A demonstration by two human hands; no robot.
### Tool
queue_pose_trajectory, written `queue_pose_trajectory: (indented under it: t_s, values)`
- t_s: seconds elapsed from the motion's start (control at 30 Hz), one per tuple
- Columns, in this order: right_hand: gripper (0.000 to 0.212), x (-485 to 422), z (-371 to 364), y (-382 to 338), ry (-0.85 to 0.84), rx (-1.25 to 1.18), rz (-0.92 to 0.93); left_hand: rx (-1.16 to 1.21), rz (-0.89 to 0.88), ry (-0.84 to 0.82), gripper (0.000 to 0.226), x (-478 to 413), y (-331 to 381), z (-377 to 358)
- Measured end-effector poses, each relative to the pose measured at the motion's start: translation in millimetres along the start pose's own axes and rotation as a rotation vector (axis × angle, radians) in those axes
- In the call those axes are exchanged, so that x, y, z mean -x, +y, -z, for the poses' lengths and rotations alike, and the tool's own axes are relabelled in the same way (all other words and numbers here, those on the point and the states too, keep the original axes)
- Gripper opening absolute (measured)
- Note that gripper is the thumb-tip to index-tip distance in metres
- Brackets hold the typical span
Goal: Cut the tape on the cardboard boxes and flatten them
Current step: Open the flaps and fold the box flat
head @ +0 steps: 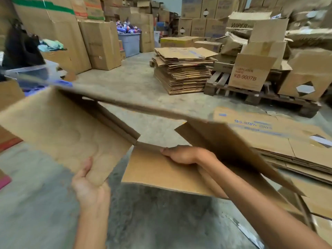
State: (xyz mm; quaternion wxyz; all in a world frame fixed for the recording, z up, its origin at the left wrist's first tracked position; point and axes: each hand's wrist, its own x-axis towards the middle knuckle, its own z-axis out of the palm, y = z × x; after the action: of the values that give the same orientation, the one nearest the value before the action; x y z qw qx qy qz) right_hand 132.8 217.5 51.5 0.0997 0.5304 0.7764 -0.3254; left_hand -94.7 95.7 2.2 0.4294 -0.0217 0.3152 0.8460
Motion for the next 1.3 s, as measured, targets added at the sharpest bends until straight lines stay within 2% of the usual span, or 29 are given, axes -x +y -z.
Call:
queue_pose_trajectory:
  t_s: [0.1, 0.17, 0.2, 0.27, 0.33, 0.43, 0.5, 0.57, 0.6, 0.63, 0.7, 0.77, 0.8, 0.83, 0.93, 1.07, 1.17, 1.3]
  values:
    - [0.072, 12.4, -56.3, 25.4, 0.117, 0.121, -0.003, -0.042, 0.086, 0.304, 0.024, 6.5, -54.6, 36.5]
    - [0.068, 16.9, -114.3, 43.4, 0.119, 0.246, -0.042, -0.170, 0.129, 0.479, 0.015, 14.0, -90.0, 73.3]
    - [0.071, 20.1, -146.0, 55.3, 0.082, 0.270, -0.056, -0.232, 0.181, 0.526, 0.012, 24.2, -101.0, 92.0]
    - [0.081, 22.9, -203.8, 79.7, -0.059, 0.286, -0.088, -0.272, 0.301, 0.517, 0.011, 43.3, -117.1, 127.7]
    - [0.060, 27.4, -245.6, 93.5, -0.188, 0.291, -0.110, -0.342, 0.336, 0.581, 0.019, 59.4, -122.8, 159.8]
    - [0.049, 47.7, -261.1, 87.7, -0.195, 0.264, -0.060, -0.662, 0.155, 0.887, 0.039, 80.5, -109.1, 172.2]
    - [0.049, 64.9, -250.7, 77.1, -0.316, 0.223, 0.044, -0.849, -0.071, 0.914, 0.057, 87.3, -99.0, 158.4]
    - [0.045, 80.7, -227.1, 68.1, -0.466, 0.135, 0.143, -1.001, -0.330, 0.776, 0.068, 84.2, -93.7, 142.1]
    - [0.036, 83.6, -212.9, 65.7, -0.479, 0.051, 0.154, -1.125, -0.459, 0.645, 0.070, 78.7, -95.5, 137.6]
    - [0.031, 82.5, -198.2, 62.8, -0.407, -0.040, 0.151, -1.271, -0.560, 0.481, 0.069, 70.1, -98.8, 133.6]
    - [0.029, 61.9, -173.2, 63.1, -0.046, -0.117, 0.108, -1.551, -0.597, 0.116, 0.062, 46.5, -111.8, 125.6]
    - [0.028, 27.3, -157.7, 69.1, 0.372, -0.016, 0.075, -1.767, -0.546, -0.191, 0.056, 23.0, -127.3, 115.3]
    - [0.032, 7.9, -155.2, 72.2, 0.498, 0.044, 0.055, -1.875, -0.528, -0.299, 0.056, 12.7, -134.8, 108.8]
    - [0.039, -12.7, -155.3, 76.2, 0.541, 0.105, 0.023, -1.977, -0.524, -0.376, 0.056, 1.9, -143.1, 103.5]
    - [0.058, -68.1, -165.3, 91.1, 0.478, 0.247, -0.046, -2.195, -0.516, -0.493, 0.057, -30.8, -163.3, 103.1]
    - [0.069, -115.3, -222.5, 125.8, 0.384, 0.267, -0.044, -2.286, -0.456, -0.570, 0.061, -64.3, -179.4, 161.4]
    - [0.069, -126.8, -249.0, 139.0, 0.435, 0.317, -0.025, -2.333, -0.520, -0.572, 0.061, -67.7, -188.7, 185.8]
    - [0.069, -132.7, -247.7, 140.7, 0.495, 0.322, 0.013, -2.337, -0.552, -0.531, 0.060, -70.8, -191.5, 182.4]
